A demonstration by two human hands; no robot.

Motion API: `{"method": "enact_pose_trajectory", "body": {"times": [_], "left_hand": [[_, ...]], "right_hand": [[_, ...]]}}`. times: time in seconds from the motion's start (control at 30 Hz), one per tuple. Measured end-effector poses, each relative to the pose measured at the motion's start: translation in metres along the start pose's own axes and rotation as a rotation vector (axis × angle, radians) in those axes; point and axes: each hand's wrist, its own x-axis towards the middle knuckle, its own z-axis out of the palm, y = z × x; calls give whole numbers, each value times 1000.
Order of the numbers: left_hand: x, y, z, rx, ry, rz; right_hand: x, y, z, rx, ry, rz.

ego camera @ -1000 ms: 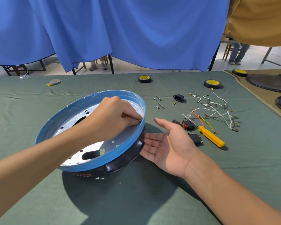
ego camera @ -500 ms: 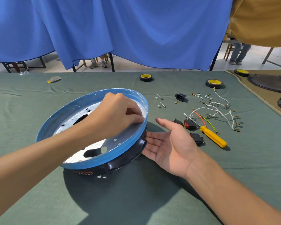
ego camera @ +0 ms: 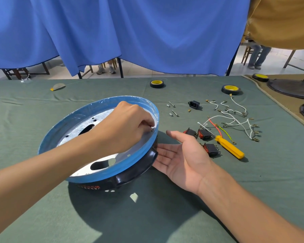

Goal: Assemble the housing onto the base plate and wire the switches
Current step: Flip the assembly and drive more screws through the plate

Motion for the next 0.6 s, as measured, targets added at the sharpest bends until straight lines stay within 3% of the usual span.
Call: {"method": "enact_pose_trajectory", "body": {"times": [0.6], "left_hand": [[-5, -6, 3, -83, 46, 52]], "right_hand": [[3, 7, 5, -106, 27, 1]]}}
